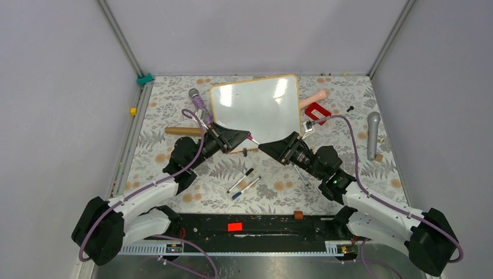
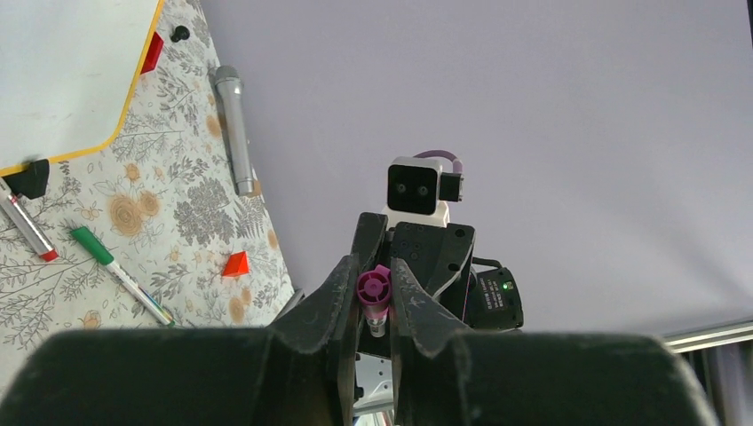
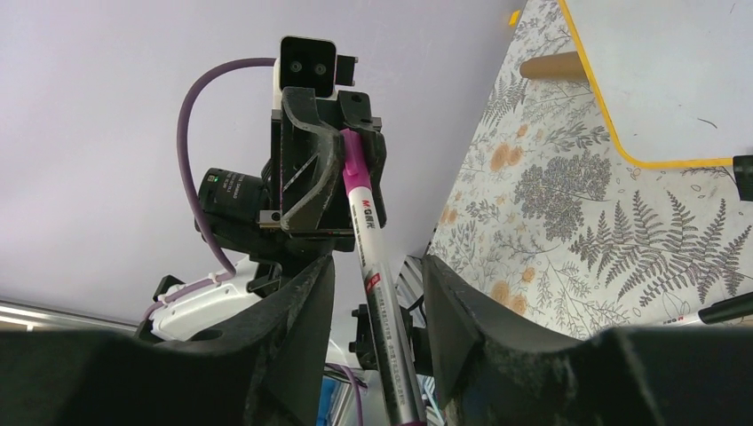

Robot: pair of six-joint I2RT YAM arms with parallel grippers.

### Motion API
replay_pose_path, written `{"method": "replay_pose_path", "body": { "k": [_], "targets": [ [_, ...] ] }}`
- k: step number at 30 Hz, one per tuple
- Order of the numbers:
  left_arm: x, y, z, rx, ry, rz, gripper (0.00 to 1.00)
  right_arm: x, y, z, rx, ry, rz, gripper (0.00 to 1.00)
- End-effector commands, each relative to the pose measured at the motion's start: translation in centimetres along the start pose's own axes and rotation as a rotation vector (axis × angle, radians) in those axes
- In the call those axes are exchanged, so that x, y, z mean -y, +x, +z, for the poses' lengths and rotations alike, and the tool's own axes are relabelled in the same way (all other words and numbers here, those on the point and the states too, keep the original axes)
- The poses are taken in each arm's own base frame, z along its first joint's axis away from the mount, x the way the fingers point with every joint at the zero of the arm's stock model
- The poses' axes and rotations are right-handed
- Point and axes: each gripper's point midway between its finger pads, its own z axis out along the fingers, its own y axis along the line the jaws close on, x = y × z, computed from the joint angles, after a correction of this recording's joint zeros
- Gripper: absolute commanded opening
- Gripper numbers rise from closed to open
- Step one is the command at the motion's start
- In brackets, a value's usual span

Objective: Write a sentence on the whiteboard
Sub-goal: Open the pen cap from the whiteboard marker.

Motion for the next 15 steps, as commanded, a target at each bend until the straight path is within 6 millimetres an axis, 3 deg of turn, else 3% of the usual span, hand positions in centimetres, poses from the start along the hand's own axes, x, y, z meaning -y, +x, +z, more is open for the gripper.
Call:
{"method": "replay_pose_path", "body": {
  "k": [1,6,11,15],
  "targets": [
    [3.53,-0.7,0.21,0.011,0.119,0.012,0.0,-3.97,-1.24,0.26,0.029,-0.12,-0.004,0.47],
    [3.38,-0.43,0.07,-0.001,0.114,0.009,0.0,-3.74,-1.51,0.02,0.048,-0.11,-0.019,0.4],
    [2.82,0.03,0.07,-0.023,0.11,-0.014,0.0,-3.43,-1.72,-0.13,0.062,-0.094,-0.028,0.23],
    [2.59,0.19,0.0,-0.028,0.113,-0.027,0.0,-3.35,-1.81,-0.23,0.07,-0.092,-0.031,0.21]
  ]
}}
